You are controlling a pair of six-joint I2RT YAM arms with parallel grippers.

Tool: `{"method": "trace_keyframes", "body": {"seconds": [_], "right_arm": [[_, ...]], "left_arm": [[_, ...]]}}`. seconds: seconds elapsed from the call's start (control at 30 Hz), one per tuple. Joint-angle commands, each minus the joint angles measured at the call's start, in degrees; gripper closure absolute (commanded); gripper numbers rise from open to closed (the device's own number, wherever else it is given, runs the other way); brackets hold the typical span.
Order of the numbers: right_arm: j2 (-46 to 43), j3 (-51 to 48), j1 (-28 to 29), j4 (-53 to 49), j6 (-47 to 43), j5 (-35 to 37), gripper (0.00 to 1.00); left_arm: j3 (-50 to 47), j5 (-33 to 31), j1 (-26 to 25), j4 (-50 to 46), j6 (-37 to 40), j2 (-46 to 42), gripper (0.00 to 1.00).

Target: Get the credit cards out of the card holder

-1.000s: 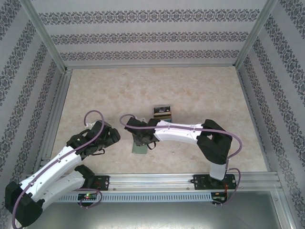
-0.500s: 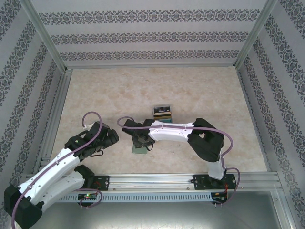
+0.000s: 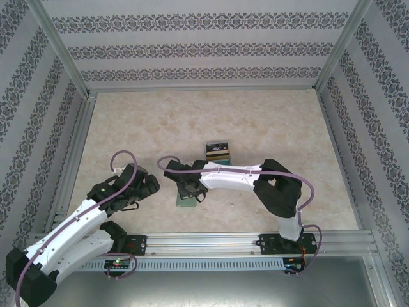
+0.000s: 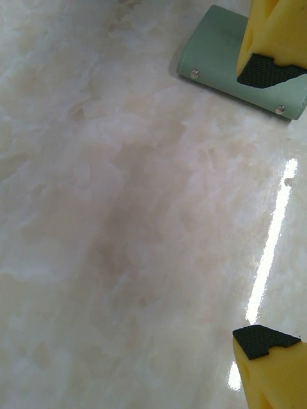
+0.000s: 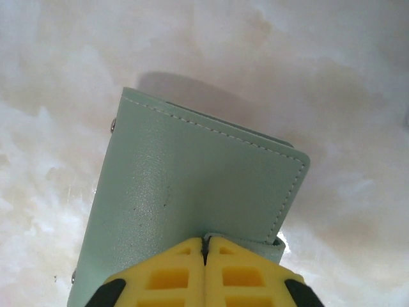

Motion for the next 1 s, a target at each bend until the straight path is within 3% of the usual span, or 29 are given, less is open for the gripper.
{"method": "trace_keyframes", "body": {"seconds": [0.0,0.17,0.43,0.7,0.87,0.97], "right_arm": [[-2.1,-1.7,0.8,0.1,-0.1,1.0,1.00],[-5.5,-4.4,0.7,4.4,-0.8,1.4,1.00],[-7.9,-8.6,-0.5,10.9,-0.4,-0.8,1.00],[-7.4,-9.8,-0.9,14.4,0.4,-2.1,1.00],[-7.6,-10.6,-1.0,15.4,1.0,-2.3,1.00],[-8.7,-11.7,-1.1,16.0,1.4,-2.0,1.00]], "left_arm": [[-0.6,4.2,0.6,3.3,1.5,0.8,0.04],[-2.0,12.5,0.6,12.4,2.2,2.5,0.21],[-3.0,22.1,0.7,24.3,2.1,8.0,1.00],[-6.1,33.0,1.4,43.7,-1.2,19.4,1.00],[-6.1,34.5,1.6,45.4,-1.6,26.1,1.00],[-4.1,31.7,1.6,38.8,0.9,29.8,1.00]]}}
